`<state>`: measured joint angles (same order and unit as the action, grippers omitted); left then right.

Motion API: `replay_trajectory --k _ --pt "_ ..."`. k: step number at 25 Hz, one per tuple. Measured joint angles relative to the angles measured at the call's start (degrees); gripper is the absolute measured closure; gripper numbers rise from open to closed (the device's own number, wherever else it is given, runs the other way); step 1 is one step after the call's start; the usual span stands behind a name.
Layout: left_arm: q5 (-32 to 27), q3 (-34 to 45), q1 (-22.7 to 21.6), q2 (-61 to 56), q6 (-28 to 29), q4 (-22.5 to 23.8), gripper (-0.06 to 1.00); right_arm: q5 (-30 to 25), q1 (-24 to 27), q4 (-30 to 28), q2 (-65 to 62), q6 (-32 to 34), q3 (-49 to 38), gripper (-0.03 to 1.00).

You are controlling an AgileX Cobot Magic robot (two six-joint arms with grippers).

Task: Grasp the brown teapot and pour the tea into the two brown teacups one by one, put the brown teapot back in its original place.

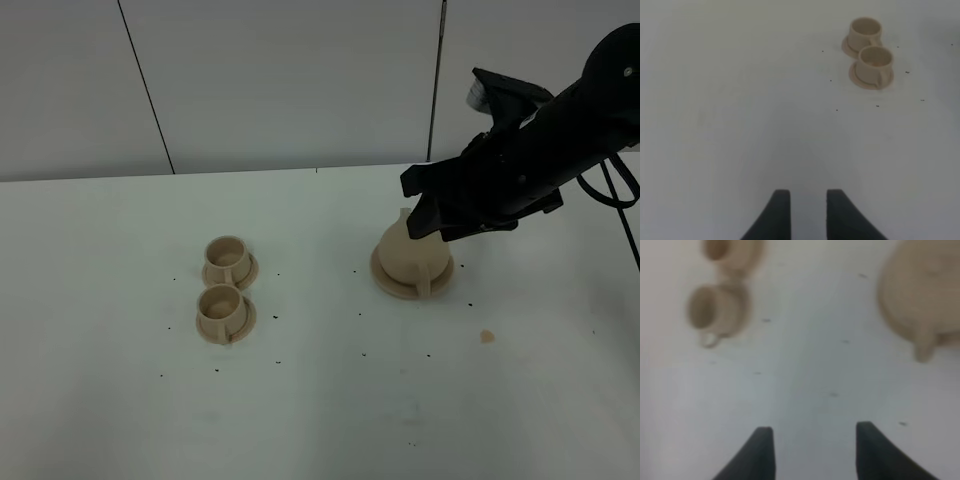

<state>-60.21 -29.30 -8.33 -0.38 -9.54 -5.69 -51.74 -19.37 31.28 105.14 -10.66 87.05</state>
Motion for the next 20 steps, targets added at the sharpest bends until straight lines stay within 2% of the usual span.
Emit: replay_trajectory --k 3,6,14,20 --pt "0.0 0.0 0.0 0.0 0.0 0.0 0.7 1.59 -1.85 -6.34 1.32 4.25 0.21 0.59" --pt "0.0 0.0 0.0 0.0 0.0 0.0 0.7 2.76 -3.04 -10.13 2.76 6.83 0.45 0.59" --pt "0.0 0.0 0.0 0.0 0.0 0.0 0.7 5.85 -3.25 -14.54 4.57 8.2 0.45 0.6" --pt "0.0 0.3 0.0 0.0 0.0 0.0 0.7 6.07 -3.25 -16.79 4.57 8.2 0.45 0.6"
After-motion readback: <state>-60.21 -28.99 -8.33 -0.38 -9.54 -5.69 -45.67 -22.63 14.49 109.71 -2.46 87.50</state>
